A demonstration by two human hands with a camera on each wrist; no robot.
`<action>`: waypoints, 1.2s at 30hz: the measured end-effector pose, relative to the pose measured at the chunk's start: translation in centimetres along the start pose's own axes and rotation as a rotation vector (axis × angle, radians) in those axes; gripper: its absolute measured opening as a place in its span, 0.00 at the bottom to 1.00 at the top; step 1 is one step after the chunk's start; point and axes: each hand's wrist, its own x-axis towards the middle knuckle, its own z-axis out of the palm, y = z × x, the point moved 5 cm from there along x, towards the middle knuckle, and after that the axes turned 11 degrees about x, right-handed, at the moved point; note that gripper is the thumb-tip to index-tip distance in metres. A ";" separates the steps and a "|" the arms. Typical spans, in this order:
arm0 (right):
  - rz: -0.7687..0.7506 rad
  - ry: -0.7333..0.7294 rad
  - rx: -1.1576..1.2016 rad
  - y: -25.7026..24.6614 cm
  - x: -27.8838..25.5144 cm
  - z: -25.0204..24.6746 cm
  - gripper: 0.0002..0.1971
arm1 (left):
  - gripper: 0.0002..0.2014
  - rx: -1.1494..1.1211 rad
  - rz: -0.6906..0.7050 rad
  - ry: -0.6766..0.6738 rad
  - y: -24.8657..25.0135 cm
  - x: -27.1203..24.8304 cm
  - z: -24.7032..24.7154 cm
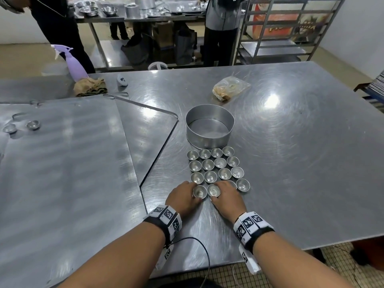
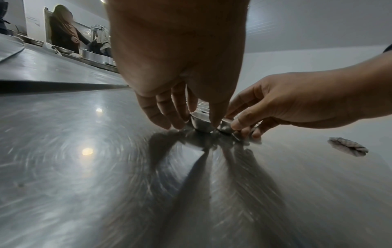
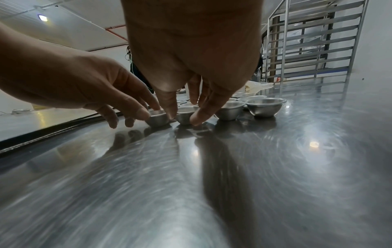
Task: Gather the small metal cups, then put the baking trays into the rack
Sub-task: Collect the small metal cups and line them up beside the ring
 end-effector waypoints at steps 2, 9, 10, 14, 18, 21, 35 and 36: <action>-0.003 -0.003 0.005 0.1 0.1 0.1 0.18 | 0.14 -0.001 -0.008 0.030 0.2 -0.2 0.1; 0.006 -0.024 0.021 0.3 0.2 -0.1 0.18 | 0.15 0.017 -0.048 0.178 0.7 -1.0 -0.1; 0.006 -0.029 0.023 0.3 0.2 -0.1 0.19 | 0.15 0.016 -0.048 0.172 0.8 -1.0 -0.1; 0.014 -0.031 0.040 0.3 0.3 -0.3 0.22 | 0.17 -0.008 -0.034 0.093 0.5 -0.6 -0.3; 0.021 -0.016 -0.005 0.2 0.2 -0.6 0.22 | 0.23 0.006 -0.095 0.111 -0.2 -1.0 -0.4; 0.043 0.006 -0.065 -0.3 0.3 -0.9 0.18 | 0.26 0.016 -0.125 0.085 -0.5 -2.0 -1.2; -0.177 -0.428 -0.162 -17.4 6.8 9.5 0.18 | 0.19 -0.104 -0.396 0.093 -15.0 -9.6 -11.3; -0.196 -0.465 -0.161 -19.4 7.3 11.1 0.18 | 0.19 -0.108 -0.407 0.077 -16.8 -10.5 -12.3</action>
